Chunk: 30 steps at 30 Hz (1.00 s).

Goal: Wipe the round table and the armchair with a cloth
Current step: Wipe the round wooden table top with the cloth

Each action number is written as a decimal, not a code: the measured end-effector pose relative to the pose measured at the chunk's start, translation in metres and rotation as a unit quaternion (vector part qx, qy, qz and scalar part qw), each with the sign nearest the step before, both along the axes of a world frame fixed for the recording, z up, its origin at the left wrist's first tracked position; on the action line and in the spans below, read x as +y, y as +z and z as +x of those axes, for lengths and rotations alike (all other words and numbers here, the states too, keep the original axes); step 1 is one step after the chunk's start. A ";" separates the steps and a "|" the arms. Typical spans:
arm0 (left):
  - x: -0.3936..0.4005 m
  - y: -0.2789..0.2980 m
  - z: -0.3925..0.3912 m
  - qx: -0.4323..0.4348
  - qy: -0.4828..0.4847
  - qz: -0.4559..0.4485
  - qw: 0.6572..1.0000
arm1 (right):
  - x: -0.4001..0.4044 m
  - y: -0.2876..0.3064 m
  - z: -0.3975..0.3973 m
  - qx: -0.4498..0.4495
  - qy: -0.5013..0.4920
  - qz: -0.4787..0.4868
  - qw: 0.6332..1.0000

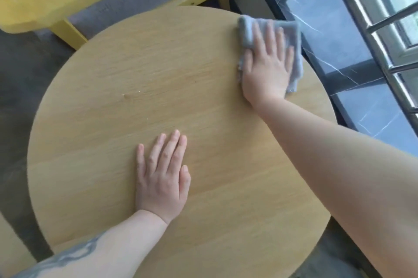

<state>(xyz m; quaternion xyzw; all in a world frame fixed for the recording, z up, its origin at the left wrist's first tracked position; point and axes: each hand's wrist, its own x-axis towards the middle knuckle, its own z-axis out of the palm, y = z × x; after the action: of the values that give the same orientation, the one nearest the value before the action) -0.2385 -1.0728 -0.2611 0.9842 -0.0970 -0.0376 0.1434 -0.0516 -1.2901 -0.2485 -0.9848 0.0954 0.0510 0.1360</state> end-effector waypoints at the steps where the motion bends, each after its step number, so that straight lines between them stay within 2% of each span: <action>1: 0.000 0.000 0.000 -0.001 0.000 0.001 1.000 | -0.016 -0.001 -0.016 0.010 -0.139 -0.006 0.990; 2: 0.000 -0.001 0.000 -0.002 0.000 0.004 1.000 | -0.019 0.000 -0.039 0.033 -0.229 -0.016 0.973; 3: 0.001 -0.002 -0.001 -0.004 0.001 0.007 1.000 | -0.008 0.004 -0.063 0.047 -0.240 -0.022 0.969; 4: 0.000 -0.002 -0.002 -0.006 0.002 0.011 1.000 | 0.011 0.006 -0.083 0.041 -0.173 -0.021 0.984; 5: 0.000 -0.002 -0.002 -0.007 0.002 0.014 1.000 | 0.033 0.006 -0.096 0.030 -0.045 0.002 0.999; 6: 0.000 -0.001 -0.002 -0.008 0.003 0.016 1.000 | 0.048 0.005 -0.101 0.028 0.126 0.027 0.991; 7: -0.001 -0.001 -0.001 -0.010 0.002 0.018 1.000 | 0.053 0.004 -0.090 0.019 0.276 0.030 0.960; 8: -0.001 -0.001 -0.001 -0.009 0.001 0.020 1.000 | 0.047 0.004 -0.069 0.007 0.348 0.018 0.937; 9: 0.000 -0.001 -0.001 -0.009 0.000 0.020 1.000 | 0.036 0.003 -0.050 0.006 0.323 -0.001 0.946; 10: 0.000 -0.001 -0.002 -0.011 0.000 0.019 1.000 | 0.020 0.000 -0.035 0.008 0.216 -0.010 0.976; 11: 0.000 0.000 -0.002 -0.011 -0.001 0.016 1.000 | 0.000 -0.002 -0.031 0.011 0.058 -0.005 0.998; 12: -0.001 0.000 -0.002 -0.010 -0.003 0.013 1.000 | -0.012 -0.004 -0.043 0.019 -0.090 -0.012 0.996; 13: -0.001 0.000 -0.001 -0.012 -0.004 0.013 1.000 | -0.009 -0.003 -0.066 0.036 -0.180 -0.018 0.983; 14: -0.001 0.000 0.000 -0.016 -0.004 0.016 1.000 | 0.006 0.000 -0.090 0.035 -0.188 -0.024 0.981; 15: -0.001 -0.001 -0.001 -0.020 -0.003 0.019 1.000 | 0.025 0.002 -0.110 0.018 -0.111 -0.018 0.993; 16: 0.000 -0.002 -0.003 -0.025 -0.002 0.020 1.000 | 0.042 0.005 -0.122 0.008 0.025 0.011 1.000; 18: 0.000 -0.003 -0.004 -0.033 0.002 0.018 0.999 | 0.036 0.001 -0.106 -0.002 0.313 0.026 0.949; 19: -0.001 -0.002 -0.003 -0.033 0.003 0.018 0.999 | 0.016 0.002 -0.082 -0.006 0.348 0.005 0.938; 20: -0.002 -0.002 -0.002 -0.031 0.005 0.018 0.999 | -0.007 0.002 -0.061 0.001 0.279 -0.009 0.960; 21: -0.002 -0.002 -0.002 -0.030 0.006 0.017 0.999 | -0.032 0.001 -0.045 0.008 0.129 -0.014 0.992; 22: -0.002 -0.002 -0.002 -0.030 0.007 0.016 0.999 | -0.055 0.000 -0.042 0.022 -0.053 -0.012 0.998; 23: -0.003 -0.003 -0.001 -0.034 0.007 0.015 0.999 | -0.063 0.000 -0.054 0.044 -0.191 -0.005 0.981; 24: -0.002 -0.003 -0.001 -0.037 0.006 0.014 0.999 | -0.056 0.003 -0.077 0.065 -0.244 -0.010 0.968; 25: -0.002 -0.004 -0.002 -0.038 0.005 0.015 0.999 | -0.039 0.005 -0.104 0.055 -0.192 -0.011 0.980; 26: -0.002 -0.004 -0.003 -0.039 0.003 0.016 0.999 | -0.013 0.007 -0.134 0.035 -0.054 0.006 0.998; 27: -0.001 -0.003 -0.003 -0.043 0.003 0.016 0.999 | 0.004 0.007 -0.160 0.031 0.124 0.040 0.991; 28: -0.001 -0.003 -0.002 -0.045 0.002 0.016 0.999 | 0.006 0.005 -0.172 0.014 0.271 0.033 0.962; 29: -0.001 -0.003 -0.002 -0.046 0.000 0.016 0.999 | -0.003 0.005 -0.170 -0.005 0.338 0.022 0.941; 30: -0.001 -0.003 -0.002 -0.044 -0.002 0.015 0.999 | -0.017 0.002 -0.165 -0.004 0.288 0.000 0.958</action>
<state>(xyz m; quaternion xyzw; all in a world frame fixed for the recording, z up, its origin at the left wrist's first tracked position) -0.2401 -1.0742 -0.2638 0.9867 -0.1043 0.0043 0.1244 -0.2162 -1.3074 -0.2466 -0.9706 -0.1932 0.0841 0.1164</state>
